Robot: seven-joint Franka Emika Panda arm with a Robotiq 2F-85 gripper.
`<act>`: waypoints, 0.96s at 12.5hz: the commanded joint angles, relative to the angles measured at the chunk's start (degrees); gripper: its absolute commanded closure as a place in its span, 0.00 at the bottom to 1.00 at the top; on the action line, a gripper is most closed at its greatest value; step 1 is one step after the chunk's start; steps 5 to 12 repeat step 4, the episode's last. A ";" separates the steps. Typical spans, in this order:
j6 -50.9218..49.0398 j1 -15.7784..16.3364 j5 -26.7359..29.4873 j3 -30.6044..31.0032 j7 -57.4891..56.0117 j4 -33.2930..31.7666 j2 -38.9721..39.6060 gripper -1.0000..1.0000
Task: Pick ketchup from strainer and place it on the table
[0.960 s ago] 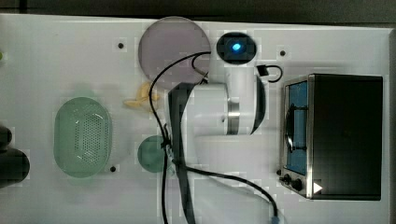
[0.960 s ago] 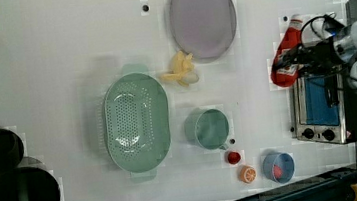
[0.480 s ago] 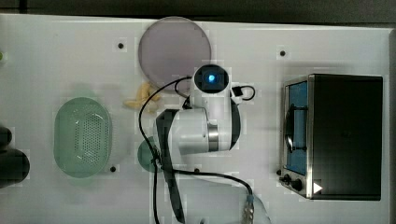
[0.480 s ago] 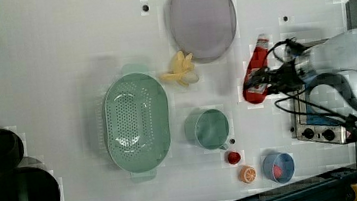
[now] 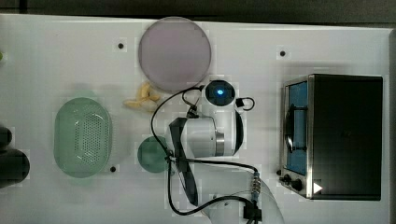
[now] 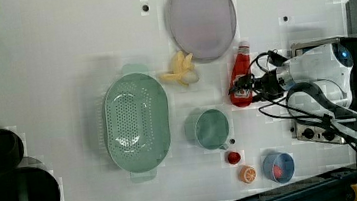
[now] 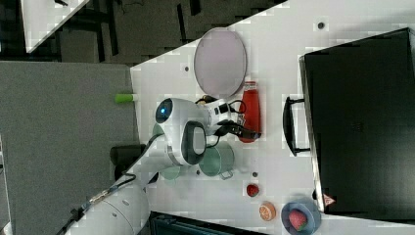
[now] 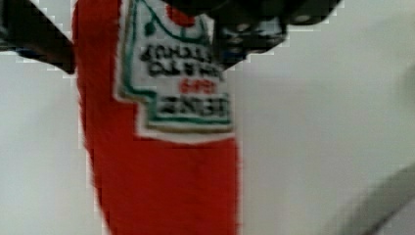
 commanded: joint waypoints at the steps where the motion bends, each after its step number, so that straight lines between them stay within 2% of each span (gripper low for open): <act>1: -1.58 -0.81 -0.01 1.10 -1.95 2.83 -8.06 0.00; 4: -9.64 -0.76 1.08 2.35 -0.68 8.36 -15.40 0.00; 12: -9.64 -0.76 1.08 2.35 -0.68 8.36 -15.40 0.00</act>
